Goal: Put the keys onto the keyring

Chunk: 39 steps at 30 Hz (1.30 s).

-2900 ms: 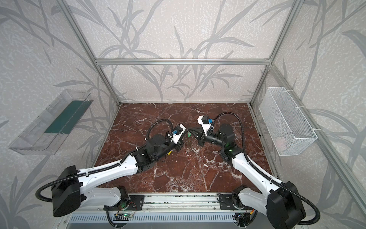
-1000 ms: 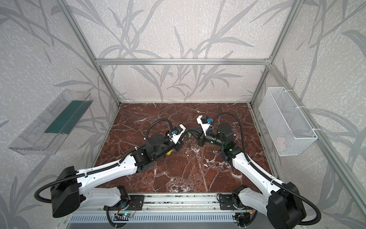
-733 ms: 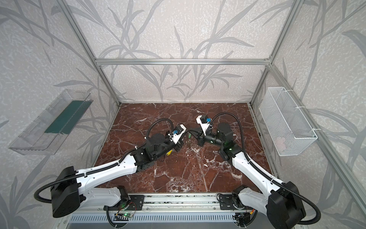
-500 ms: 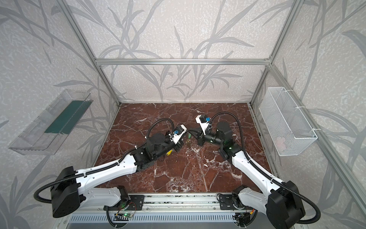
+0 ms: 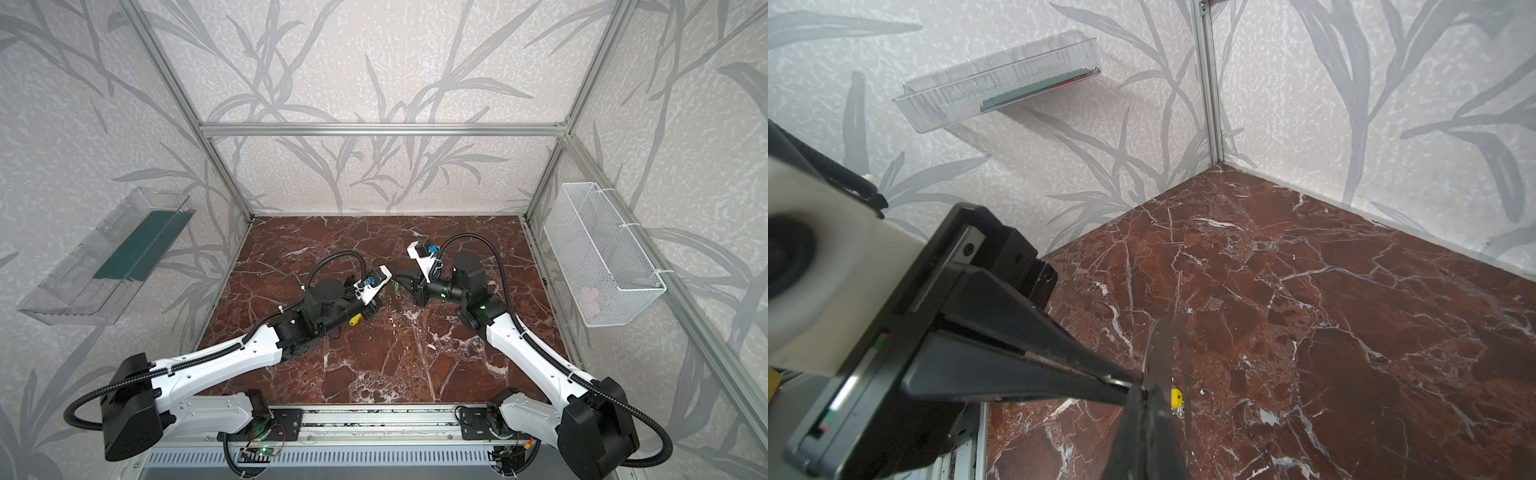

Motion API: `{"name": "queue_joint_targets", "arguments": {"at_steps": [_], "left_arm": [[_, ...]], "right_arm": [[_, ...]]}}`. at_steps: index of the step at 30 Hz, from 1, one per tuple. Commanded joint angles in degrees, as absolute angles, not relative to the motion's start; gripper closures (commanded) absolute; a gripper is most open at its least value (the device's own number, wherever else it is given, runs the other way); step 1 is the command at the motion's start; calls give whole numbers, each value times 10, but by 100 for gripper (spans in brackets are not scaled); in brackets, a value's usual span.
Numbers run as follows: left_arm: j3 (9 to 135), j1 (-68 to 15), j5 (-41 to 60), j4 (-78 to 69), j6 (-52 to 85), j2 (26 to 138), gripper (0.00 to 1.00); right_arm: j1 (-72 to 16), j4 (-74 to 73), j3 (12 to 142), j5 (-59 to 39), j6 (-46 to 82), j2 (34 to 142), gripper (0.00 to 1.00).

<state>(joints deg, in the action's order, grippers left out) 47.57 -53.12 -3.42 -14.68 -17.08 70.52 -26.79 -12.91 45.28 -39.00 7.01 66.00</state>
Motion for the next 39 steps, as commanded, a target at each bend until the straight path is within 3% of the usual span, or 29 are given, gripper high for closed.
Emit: {"name": "queue_joint_targets", "arguments": {"at_steps": [1, 39], "left_arm": [[489, -539, 16, -119, -193, 696, 100], [463, -538, 59, -121, -214, 668, 100]], "right_arm": [[-265, -146, 484, -374, 63, 664, 100], [-264, -126, 511, -354, 122, 681, 100]]}}
